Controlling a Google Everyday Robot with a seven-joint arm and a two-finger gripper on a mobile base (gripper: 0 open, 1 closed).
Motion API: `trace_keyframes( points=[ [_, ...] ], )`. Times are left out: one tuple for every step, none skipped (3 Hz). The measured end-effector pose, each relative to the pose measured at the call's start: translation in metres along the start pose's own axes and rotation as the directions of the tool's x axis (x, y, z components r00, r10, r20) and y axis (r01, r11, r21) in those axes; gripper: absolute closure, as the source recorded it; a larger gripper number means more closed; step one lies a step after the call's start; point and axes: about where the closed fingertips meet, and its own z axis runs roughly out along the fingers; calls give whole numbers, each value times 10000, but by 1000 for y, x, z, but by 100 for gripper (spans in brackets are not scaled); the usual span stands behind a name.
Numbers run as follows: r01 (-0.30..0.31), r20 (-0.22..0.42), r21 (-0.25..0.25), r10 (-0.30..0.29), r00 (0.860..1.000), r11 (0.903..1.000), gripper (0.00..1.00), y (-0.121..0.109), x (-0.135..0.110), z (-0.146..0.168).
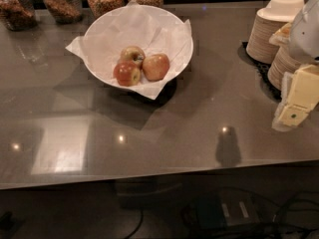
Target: Pick apple from white bowl
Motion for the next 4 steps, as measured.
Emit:
trace_keyframes(
  points=[
    [0, 2, 1, 0, 10000, 10000, 0, 0, 0, 0],
    [-73, 569, 222, 60, 9984, 9997, 0, -11, -9, 1],
    [-140, 1593, 593, 44, 9872, 9981, 0, -38, -37, 10],
    [-349, 2626, 1062, 58, 9649, 9937, 0, -74, -70, 18]
  ],
)
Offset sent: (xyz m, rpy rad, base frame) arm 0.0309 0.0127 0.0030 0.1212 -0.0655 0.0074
